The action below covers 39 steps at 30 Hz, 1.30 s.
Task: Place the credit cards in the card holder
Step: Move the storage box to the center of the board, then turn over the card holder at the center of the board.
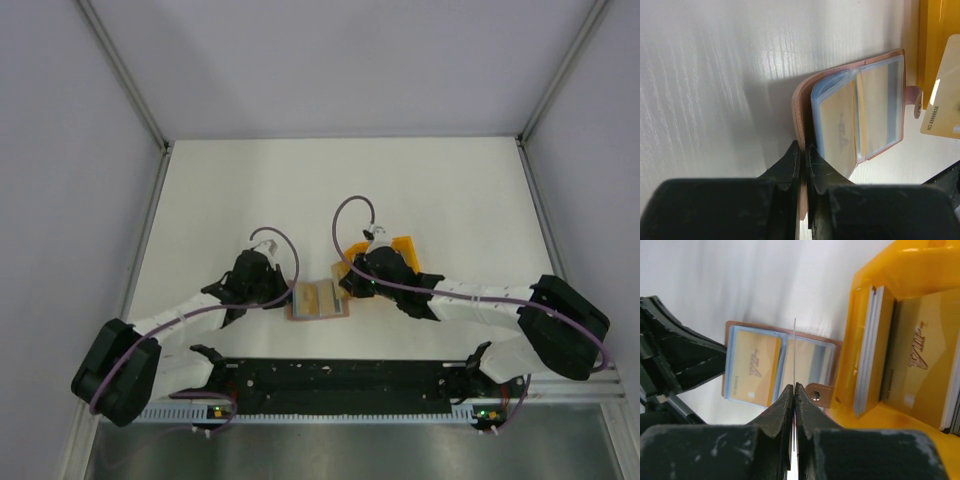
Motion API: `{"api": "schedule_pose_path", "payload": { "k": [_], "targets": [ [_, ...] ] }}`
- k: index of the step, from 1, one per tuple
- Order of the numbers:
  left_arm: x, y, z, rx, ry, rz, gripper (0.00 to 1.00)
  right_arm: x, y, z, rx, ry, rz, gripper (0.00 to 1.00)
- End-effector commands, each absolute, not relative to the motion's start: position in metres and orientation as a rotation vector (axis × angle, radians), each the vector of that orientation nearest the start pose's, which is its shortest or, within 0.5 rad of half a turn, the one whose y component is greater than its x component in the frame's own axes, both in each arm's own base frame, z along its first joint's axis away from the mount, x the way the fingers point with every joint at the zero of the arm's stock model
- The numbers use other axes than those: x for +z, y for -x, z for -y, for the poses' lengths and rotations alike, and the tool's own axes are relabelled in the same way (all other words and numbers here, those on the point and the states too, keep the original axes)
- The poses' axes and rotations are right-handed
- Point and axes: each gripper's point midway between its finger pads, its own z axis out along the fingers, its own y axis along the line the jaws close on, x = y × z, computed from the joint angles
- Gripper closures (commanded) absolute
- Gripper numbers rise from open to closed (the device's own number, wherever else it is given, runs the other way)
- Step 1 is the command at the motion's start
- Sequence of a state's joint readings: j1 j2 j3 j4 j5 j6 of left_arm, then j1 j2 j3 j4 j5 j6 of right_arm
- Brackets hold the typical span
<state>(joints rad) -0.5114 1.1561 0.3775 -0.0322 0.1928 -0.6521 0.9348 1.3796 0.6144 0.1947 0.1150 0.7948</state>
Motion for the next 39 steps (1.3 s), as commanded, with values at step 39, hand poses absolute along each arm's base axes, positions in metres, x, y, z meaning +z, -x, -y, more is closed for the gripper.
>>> {"api": "schedule_pose_path", "payload": {
  "k": [39],
  "targets": [
    [0.062,-0.209,0.205,-0.970,0.117,-2.378,1.00,0.149,-0.202,-0.381,0.874,-0.106,-1.957,1.00]
  ]
}}
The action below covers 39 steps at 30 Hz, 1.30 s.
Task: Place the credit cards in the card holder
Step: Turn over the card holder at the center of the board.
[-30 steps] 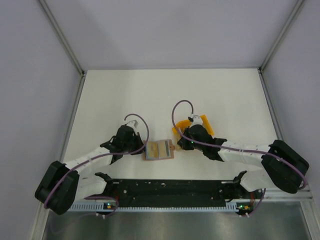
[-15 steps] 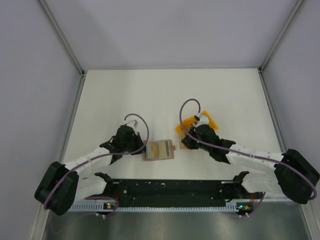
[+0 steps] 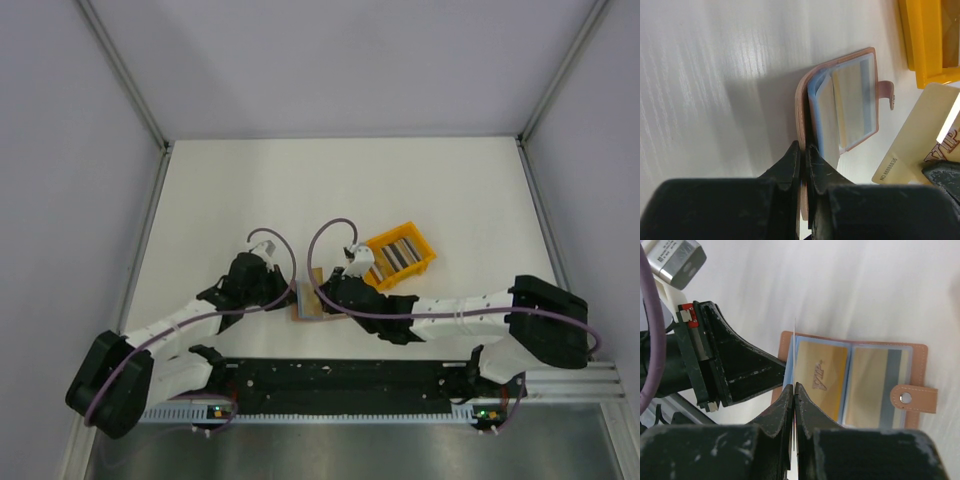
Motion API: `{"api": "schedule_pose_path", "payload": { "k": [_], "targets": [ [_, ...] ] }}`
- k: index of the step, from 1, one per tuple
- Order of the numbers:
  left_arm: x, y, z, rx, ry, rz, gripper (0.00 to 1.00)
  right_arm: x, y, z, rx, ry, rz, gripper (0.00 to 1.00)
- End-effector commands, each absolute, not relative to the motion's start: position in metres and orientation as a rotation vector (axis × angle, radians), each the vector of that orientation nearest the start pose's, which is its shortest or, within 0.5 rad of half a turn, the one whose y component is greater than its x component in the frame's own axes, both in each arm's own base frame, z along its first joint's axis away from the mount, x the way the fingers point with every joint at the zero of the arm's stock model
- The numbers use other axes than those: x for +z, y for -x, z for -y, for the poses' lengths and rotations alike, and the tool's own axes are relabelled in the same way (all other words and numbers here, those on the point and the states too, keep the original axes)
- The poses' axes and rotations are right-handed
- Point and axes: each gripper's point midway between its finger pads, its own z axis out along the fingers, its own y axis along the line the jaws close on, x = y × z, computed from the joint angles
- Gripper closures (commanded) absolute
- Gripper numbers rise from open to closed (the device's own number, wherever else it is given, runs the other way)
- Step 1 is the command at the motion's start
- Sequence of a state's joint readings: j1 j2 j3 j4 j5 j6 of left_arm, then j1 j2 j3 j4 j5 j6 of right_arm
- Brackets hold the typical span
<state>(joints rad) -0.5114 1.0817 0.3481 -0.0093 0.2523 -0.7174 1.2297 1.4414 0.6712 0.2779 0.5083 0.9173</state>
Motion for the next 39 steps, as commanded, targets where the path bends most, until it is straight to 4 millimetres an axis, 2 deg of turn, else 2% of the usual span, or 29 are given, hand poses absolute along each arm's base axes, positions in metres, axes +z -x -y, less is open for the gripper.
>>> {"api": "schedule_pose_path", "payload": {
  "k": [1,10,22,36,39],
  "targets": [
    [0.061,-0.209,0.204,-0.968,0.119,-2.377,1.00,0.149,-0.202,-0.383,0.874,-0.103,-1.958,1.00],
    [0.064,-0.208,0.207,-0.988,0.113,-2.370,1.00,0.135,-0.194,-0.404,0.840,-0.017,-2.003,1.00],
    [0.063,-0.208,0.206,-0.985,0.108,-2.369,1.00,0.122,-0.191,-0.409,0.798,0.035,-2.045,1.00],
    [0.063,-0.209,0.206,-0.976,0.107,-2.370,1.00,0.107,-0.190,-0.405,0.740,0.058,-2.084,1.00],
    [0.062,-0.210,0.205,-0.973,0.108,-2.371,1.00,0.109,-0.189,-0.408,0.746,0.068,-2.085,1.00]
  ]
}}
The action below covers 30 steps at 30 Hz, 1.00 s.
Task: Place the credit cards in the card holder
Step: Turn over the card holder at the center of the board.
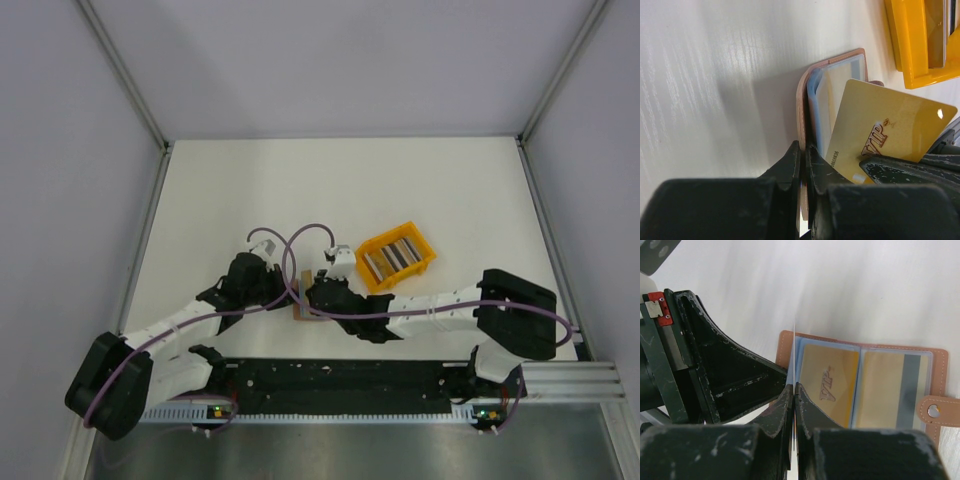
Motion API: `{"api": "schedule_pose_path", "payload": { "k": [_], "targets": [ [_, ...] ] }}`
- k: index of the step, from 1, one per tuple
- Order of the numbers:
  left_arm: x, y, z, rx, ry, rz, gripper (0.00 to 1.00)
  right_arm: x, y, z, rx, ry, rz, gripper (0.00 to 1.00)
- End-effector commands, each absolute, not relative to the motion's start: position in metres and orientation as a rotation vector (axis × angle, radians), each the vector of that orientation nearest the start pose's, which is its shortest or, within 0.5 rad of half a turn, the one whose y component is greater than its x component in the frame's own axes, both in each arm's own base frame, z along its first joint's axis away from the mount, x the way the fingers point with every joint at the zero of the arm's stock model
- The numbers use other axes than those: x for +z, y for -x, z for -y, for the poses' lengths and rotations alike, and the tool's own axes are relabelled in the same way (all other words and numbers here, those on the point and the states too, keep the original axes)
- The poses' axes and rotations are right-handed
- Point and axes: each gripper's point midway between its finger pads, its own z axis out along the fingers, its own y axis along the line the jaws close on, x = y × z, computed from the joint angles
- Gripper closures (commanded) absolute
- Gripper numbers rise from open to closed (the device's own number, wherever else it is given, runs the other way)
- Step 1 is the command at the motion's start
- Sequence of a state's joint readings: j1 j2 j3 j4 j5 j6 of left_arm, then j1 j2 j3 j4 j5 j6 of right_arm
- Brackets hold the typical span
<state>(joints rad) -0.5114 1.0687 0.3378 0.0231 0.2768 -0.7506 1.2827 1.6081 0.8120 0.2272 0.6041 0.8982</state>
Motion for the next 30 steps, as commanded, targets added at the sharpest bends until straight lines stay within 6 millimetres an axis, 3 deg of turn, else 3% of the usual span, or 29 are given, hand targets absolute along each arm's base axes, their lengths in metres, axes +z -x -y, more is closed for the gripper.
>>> {"api": "schedule_pose_path", "payload": {
  "k": [1,12,25,30],
  "targets": [
    [0.062,-0.209,0.205,-0.973,0.106,-2.373,1.00,0.110,-0.189,-0.408,0.751,0.066,-2.082,1.00],
    [0.060,-0.209,0.205,-0.967,0.110,-2.373,1.00,0.117,-0.188,-0.410,0.805,0.073,-2.048,1.00],
    [0.060,-0.209,0.204,-0.963,0.108,-2.376,1.00,0.102,-0.191,-0.400,0.692,0.076,-2.091,1.00],
    [0.059,-0.209,0.204,-0.958,0.108,-2.376,1.00,0.106,-0.192,-0.398,0.677,0.084,-2.087,1.00]
  ]
}}
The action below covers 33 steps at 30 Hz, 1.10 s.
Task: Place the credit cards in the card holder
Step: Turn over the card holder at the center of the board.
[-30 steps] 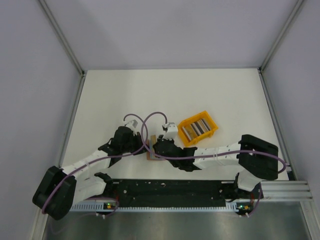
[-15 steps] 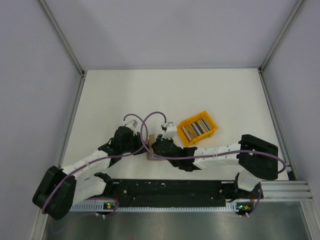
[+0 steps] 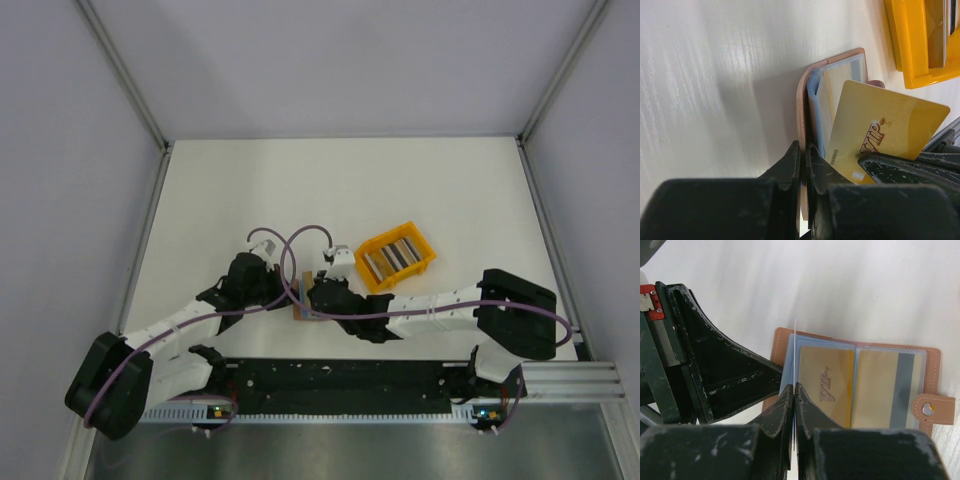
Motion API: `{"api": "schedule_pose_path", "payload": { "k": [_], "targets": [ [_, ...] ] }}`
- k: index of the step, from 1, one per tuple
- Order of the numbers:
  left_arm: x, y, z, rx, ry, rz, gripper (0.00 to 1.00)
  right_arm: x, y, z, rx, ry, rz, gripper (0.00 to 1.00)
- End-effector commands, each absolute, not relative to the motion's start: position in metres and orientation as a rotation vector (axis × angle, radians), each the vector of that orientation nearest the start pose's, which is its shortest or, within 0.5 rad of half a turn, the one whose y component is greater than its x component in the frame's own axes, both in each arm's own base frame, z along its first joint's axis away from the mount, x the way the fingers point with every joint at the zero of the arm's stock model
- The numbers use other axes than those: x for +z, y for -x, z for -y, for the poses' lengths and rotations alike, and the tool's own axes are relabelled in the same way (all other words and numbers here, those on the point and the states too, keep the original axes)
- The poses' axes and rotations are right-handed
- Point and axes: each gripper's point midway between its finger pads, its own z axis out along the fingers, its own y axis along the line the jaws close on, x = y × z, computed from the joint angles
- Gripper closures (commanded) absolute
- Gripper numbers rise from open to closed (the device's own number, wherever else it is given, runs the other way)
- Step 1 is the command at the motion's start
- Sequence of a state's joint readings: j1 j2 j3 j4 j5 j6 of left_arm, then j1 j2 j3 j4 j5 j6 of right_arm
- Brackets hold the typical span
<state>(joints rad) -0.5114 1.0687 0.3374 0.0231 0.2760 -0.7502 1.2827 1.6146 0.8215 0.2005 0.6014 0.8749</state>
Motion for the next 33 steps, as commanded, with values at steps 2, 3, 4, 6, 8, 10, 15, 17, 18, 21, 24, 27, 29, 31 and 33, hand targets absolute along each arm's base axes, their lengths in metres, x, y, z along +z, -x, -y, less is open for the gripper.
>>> {"api": "schedule_pose_path", "payload": {
  "k": [2,3,4,6,8,10,15,17,18,21,24,27,29,31,33],
  "targets": [
    [0.059,-0.210,0.204,-0.955,0.107,-2.377,1.00,0.110,-0.194,-0.395,0.668,0.080,-2.078,1.00],
    [0.059,-0.210,0.203,-0.952,0.107,-2.378,1.00,0.113,-0.195,-0.394,0.664,0.079,-2.068,1.00],
    [0.058,-0.210,0.203,-0.948,0.107,-2.379,1.00,0.115,-0.195,-0.393,0.663,0.081,-2.065,1.00],
    [0.058,-0.210,0.202,-0.943,0.107,-2.379,1.00,0.119,-0.195,-0.390,0.660,0.076,-2.056,1.00],
    [0.057,-0.210,0.202,-0.938,0.106,-2.383,1.00,0.123,-0.195,-0.389,0.669,0.077,-2.047,1.00],
    [0.055,-0.210,0.201,-0.933,0.110,-2.387,1.00,0.124,-0.195,-0.388,0.672,0.077,-2.044,1.00],
    [0.054,-0.210,0.201,-0.928,0.108,-2.391,1.00,0.129,-0.193,-0.391,0.700,0.093,-2.037,1.00],
    [0.054,-0.211,0.201,-0.928,0.108,-2.391,1.00,0.129,-0.193,-0.392,0.706,0.098,-2.038,1.00],
    [0.054,-0.211,0.201,-0.928,0.108,-2.391,1.00,0.129,-0.192,-0.393,0.713,0.107,-2.036,1.00],
    [0.053,-0.211,0.201,-0.927,0.109,-2.394,1.00,0.131,-0.192,-0.396,0.714,0.127,-2.029,1.00],
    [0.053,-0.210,0.201,-0.925,0.106,-2.394,1.00,0.131,-0.194,-0.392,0.666,0.133,-2.039,1.00],
    [0.052,-0.210,0.201,-0.924,0.104,-2.395,1.00,0.134,-0.193,-0.394,0.674,0.162,-2.028,1.00],
    [0.053,-0.211,0.201,-0.925,0.108,-2.393,1.00,0.137,-0.189,-0.402,0.713,0.210,-2.025,1.00],
    [0.053,-0.212,0.201,-0.924,0.106,-2.393,1.00,0.138,-0.186,-0.408,0.734,0.233,-2.029,1.00],
    [0.053,-0.212,0.201,-0.923,0.100,-2.393,1.00,0.136,-0.185,-0.413,0.736,0.263,-2.034,1.00]
  ]
}}
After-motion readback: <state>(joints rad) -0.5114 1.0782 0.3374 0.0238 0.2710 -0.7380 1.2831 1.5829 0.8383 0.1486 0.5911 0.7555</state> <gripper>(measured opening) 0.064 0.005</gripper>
